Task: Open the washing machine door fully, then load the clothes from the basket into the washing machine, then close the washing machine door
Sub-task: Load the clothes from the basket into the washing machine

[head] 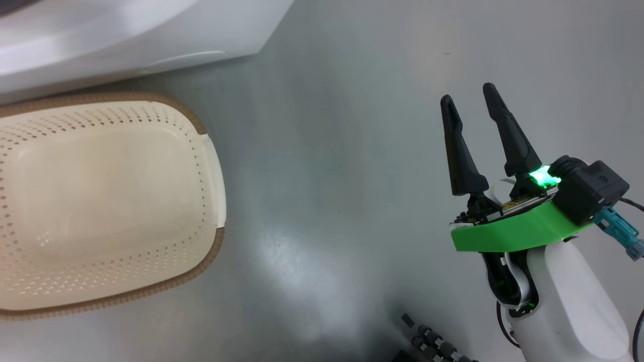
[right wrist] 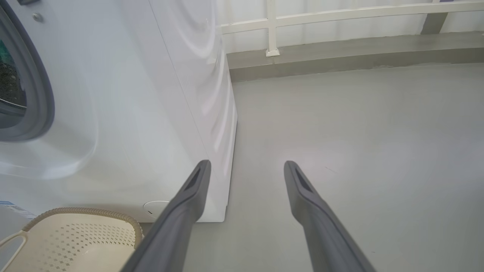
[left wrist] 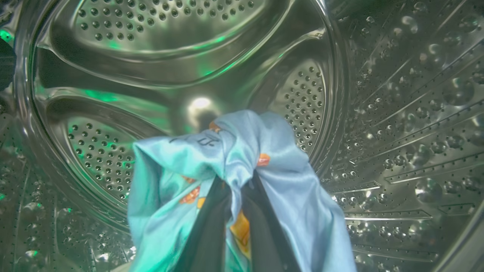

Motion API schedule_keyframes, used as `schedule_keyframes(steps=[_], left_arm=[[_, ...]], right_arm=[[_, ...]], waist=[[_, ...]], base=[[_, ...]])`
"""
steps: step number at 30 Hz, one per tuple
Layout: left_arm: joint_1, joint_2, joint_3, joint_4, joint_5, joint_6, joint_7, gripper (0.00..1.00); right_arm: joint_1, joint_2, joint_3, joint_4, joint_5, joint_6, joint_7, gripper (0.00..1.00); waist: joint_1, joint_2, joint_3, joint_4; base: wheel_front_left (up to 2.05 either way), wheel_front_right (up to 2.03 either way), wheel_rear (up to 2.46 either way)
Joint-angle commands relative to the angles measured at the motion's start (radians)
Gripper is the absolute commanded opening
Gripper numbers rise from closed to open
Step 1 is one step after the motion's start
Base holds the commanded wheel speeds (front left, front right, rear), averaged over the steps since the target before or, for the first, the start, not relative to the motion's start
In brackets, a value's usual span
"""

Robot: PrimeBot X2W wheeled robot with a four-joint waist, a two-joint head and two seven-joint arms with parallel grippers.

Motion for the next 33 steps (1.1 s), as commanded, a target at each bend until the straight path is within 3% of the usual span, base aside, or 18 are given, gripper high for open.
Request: schedule_keyframes(steps=[1, 4, 9, 10, 12, 13, 14, 15, 23, 33], left_arm=[[-0.003, 0.048, 0.014, -0.040, 0.017, 0.006, -0.005, 0.00], [0.019, 0.043, 0.035, -0.058, 0.027, 0.013, -0.005, 0.00], [0.036, 0.043, 0.027, 0.031, 0.049, 0.005, -0.005, 0.00], [0.035, 0.041, 0.028, 0.056, 0.050, 0.005, -0.005, 0.05], [0.027, 0.041, 0.021, 0.119, 0.056, 0.005, -0.005, 0.37], [0.019, 0.043, 0.017, 0.148, 0.061, 0.009, -0.005, 0.61], [0.011, 0.041, 0.017, 0.189, 0.060, 0.012, -0.005, 0.93], [0.000, 0.040, 0.013, 0.229, 0.061, 0.012, -0.004, 1.00], [-0.083, 0.026, -0.028, 0.444, 0.064, -0.002, 0.060, 1.00], [-0.078, -0.003, -0.032, 0.467, 0.033, -0.013, 0.000, 1.00]], right_arm=[[0.005, 0.000, 0.016, -0.025, 0.010, 0.004, -0.008, 1.00], [-0.002, 0.001, 0.021, -0.028, 0.016, 0.004, -0.008, 1.00], [-0.006, 0.001, 0.024, -0.028, 0.021, 0.004, -0.008, 1.00], [-0.006, 0.001, 0.024, -0.027, 0.022, 0.004, -0.008, 1.00], [-0.005, 0.001, 0.024, -0.025, 0.023, 0.004, -0.008, 1.00], [-0.004, 0.001, 0.023, -0.025, 0.024, 0.004, -0.008, 1.00], [-0.004, 0.001, 0.023, -0.025, 0.024, 0.004, -0.008, 1.00], [-0.003, 0.001, 0.022, -0.024, 0.023, 0.004, -0.008, 1.00], [0.000, 0.001, 0.018, -0.024, 0.016, 0.004, -0.008, 1.00], [0.003, 0.001, 0.011, -0.020, -0.001, 0.004, -0.008, 1.00]], waist=[[0.0000, 0.0000, 0.008, -0.006], [0.0000, 0.0000, 0.015, -0.010], [0.0000, 0.0000, 0.017, -0.010], [0.0000, 0.0000, 0.016, -0.009], [0.0000, 0.0000, 0.012, -0.007], [0.0000, 0.0000, 0.010, -0.006], [0.0000, 0.0000, 0.006, -0.004], [0.0000, 0.0000, 0.003, -0.002], [0.0000, 0.0000, -0.018, 0.013], [0.0000, 0.0000, -0.049, 0.029]], base=[[0.00, 0.00, 0.00], [0.00, 0.00, 0.00], [0.00, 0.00, 0.00], [0.00, 0.00, 0.00], [0.00, 0.00, 0.00], [0.00, 0.00, 0.00], [0.00, 0.00, 0.00], [0.00, 0.00, 0.00], [0.00, 0.00, 0.00], [0.00, 0.00, 0.00]])
